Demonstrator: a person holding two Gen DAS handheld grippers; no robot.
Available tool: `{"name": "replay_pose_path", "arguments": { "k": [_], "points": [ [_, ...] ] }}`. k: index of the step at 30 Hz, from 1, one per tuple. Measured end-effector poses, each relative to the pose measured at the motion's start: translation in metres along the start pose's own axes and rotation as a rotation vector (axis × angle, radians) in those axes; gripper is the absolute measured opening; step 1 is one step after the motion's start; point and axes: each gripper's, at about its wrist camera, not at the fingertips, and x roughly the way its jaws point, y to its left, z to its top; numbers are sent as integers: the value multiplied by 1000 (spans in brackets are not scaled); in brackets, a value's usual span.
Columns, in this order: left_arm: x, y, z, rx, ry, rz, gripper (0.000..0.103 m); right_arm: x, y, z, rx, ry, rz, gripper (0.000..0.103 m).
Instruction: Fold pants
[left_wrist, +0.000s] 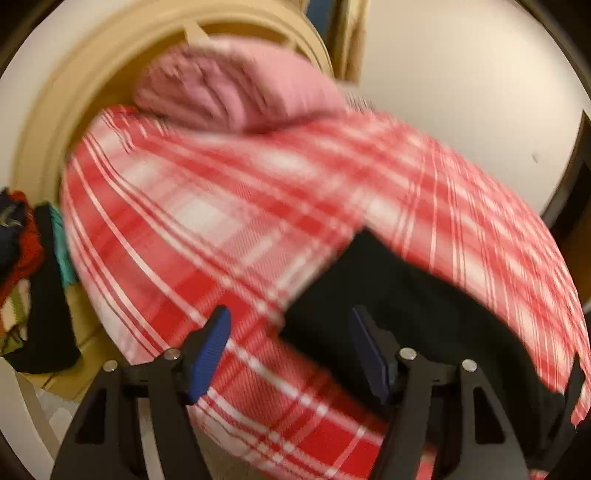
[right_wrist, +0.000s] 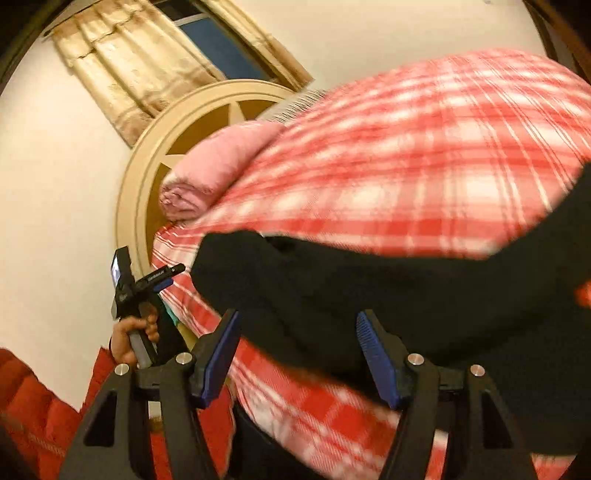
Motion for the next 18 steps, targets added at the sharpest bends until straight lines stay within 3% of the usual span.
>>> {"name": "replay_pose_path", "arguments": {
  "k": [3, 6, 8, 11, 15, 18],
  "points": [
    [-5, -24, 9, 37, -65, -74, 68, 35, 13, 26, -62, 8, 52, 66],
    [16, -54, 3, 89, -52, -90, 66, 89, 21, 47, -53, 61, 130, 66],
    [32, -60, -5, 83, -13, -88, 57, 128, 28, 54, -66, 117, 130, 66],
    [47, -69, -26, 94, 20, -43, 56, 174, 36, 54, -39, 199, 161, 66],
    [42, -87, -44, 209, -59, 60, 60, 216, 46, 45, -16, 299, 218, 66],
    [42, -84, -43, 189, -65, 55, 62, 229, 57, 52, -35, 303, 238, 68]
  ]
}}
